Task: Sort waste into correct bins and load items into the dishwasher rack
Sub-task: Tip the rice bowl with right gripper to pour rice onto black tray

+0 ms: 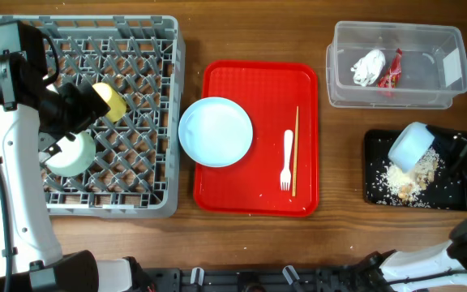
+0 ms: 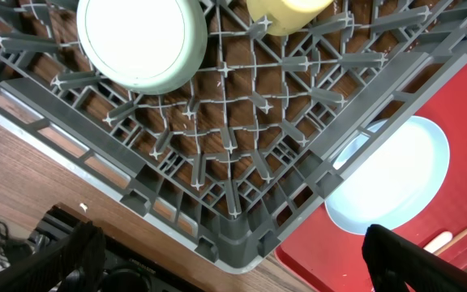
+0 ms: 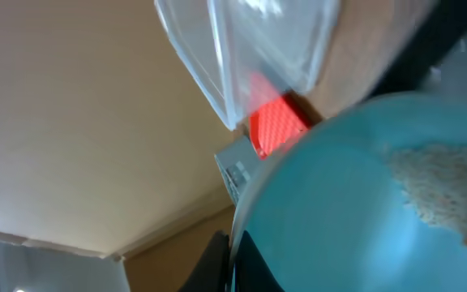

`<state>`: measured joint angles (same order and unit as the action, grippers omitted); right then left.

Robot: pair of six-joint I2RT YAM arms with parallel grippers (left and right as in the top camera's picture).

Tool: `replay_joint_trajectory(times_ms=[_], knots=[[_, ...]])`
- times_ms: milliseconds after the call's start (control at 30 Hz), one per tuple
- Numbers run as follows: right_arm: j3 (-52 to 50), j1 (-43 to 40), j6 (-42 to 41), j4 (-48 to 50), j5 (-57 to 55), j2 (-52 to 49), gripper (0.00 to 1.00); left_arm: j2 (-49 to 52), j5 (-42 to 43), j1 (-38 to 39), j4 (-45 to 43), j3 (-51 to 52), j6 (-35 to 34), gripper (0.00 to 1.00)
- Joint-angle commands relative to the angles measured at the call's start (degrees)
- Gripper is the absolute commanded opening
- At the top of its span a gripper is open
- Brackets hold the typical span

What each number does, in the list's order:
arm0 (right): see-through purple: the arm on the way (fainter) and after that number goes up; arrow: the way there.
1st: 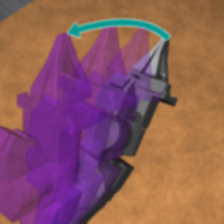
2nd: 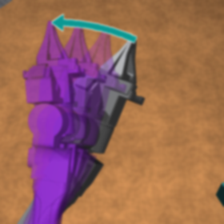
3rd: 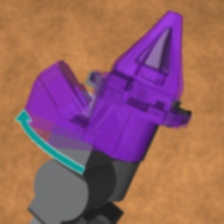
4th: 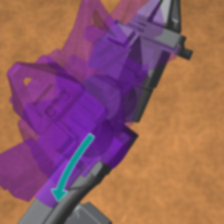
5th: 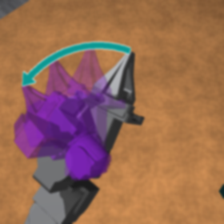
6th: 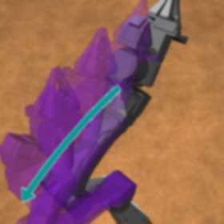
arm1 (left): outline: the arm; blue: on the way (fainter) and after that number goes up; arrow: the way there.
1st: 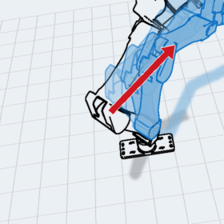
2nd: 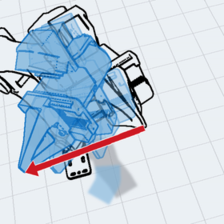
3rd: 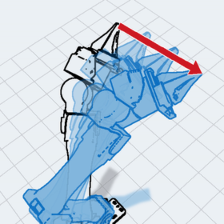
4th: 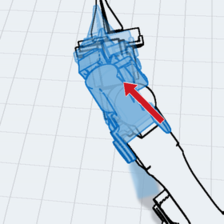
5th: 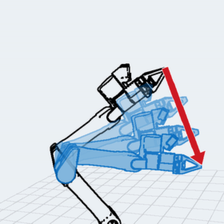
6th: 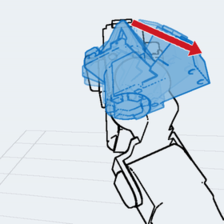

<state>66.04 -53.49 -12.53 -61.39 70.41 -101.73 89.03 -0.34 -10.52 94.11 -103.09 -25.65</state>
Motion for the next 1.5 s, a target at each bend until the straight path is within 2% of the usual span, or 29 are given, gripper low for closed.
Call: replay_joint_trajectory(times_ms=[0, 100, 233, 267, 333, 433, 533, 800, 867, 900, 967, 1000, 1100, 1167, 1233, 1333, 1367, 1400, 1467], knots=[[0.2, -0.6, -0.6, -0.5, 5.0, -0.9, 0.04, 0.0, 0.3, -0.2, -0.1, 0.0, -0.5, 1.0], [0.2, -0.6, -3.8, 4.7, 1.2, -0.9, 0.04, 0.0, 0.3, -0.2, -0.1, 0.0, -0.5, 1.0], [0.2, -0.6, -0.6, -0.6, 5.6, -0.9, 0.04, 0.0, 0.3, -0.2, -0.1, 0.0, -0.5, 1.0], [0.2, -0.6, -1.0, 0.5, 4.7, -0.9, 0.04, 0.0, 0.3, -0.2, -0.1, 0.0, -0.5, 1.0], [0.2, -0.6, -5.9, 4.6, -0.2, -0.9, 0.04, 0.0, 0.3, -0.2, -0.1, 0.0, -0.5, 1.0], [0.2, -0.7, -0.4, 0.7, 5.5, -0.9, 0.04, 0.0, 0.3, -0.2, -0.1, 0.0, -0.5, 1.0], [0.2, -0.7, -6.4, 6.8, 1.9, -0.9, 0.04, 0.0, 0.3, -0.2, -0.1, 0.0, -0.5, 1.0], [0.2, -0.6, -1.3, 0.9, 13.4, -0.9, 0.04, 0.0, 0.3, -0.2, -0.1, 0.0, -0.5, 1.0], [0.2, -0.6, -9.3, 8.2, 9.4, -0.9, 0.04, 0.0, 0.3, -0.2, -0.1, 0.0, -0.5, 1.0], [0.2, -0.6, -10.1, 9.0, 8.9, -0.9, 0.04, 0.0, 0.3, -0.2, -0.1, 0.0, -0.5, 1.0], [0.2, -0.6, -2.5, 0.5, 18.6, -0.9, 0.04, 0.0, 0.3, -0.2, -0.1, 0.0, -0.5, 1.0], [0.2, -0.6, -2.2, -0.6, 19.7, -0.9, 0.04, 0.0, 0.3, -0.2, -0.1, 0.0, -0.5, 1.0], [0.2, -0.6, -9.0, 5.2, 14.7, -0.9, 0.04, 0.0, 0.3, -0.2, -0.1, 0.0, -0.5, 1.0], [0.2, -0.6, -3.8, 1.2, 16.2, -0.9, 0.04, 0.0, 0.3, -0.2, -0.1, 0.0, -0.5, 1.0], [0.2, -0.6, -4.1, 2.3, 12.2, -0.9, 0.04, 0.0, 0.3, -0.2, -0.1, 0.0, -0.5, 1.0], [0.2, -0.6, 2.5, -7.9, 12.5, -0.8, 0.04, 0.0, 0.3, -0.2, -0.1, 0.0, -0.5, 1.0], [0.2, -0.5, 2.8, -7.8, 13.0, -0.8, 0.04, 0.0, 0.3, -0.2, -0.1, 0.0, -0.5, 1.0], [0.3, -0.4, -2.8, -1.4, 11.0, -0.8, 0.04, 0.0, 0.3, -0.2, -0.1, 0.0, -0.5, 1.0], [0.3, -0.1, 2.4, -5.0, 10.7, -0.2, 0.04, 0.0, 0.3, -0.2, -0.1, 0.0, -0.5, 1.0]])
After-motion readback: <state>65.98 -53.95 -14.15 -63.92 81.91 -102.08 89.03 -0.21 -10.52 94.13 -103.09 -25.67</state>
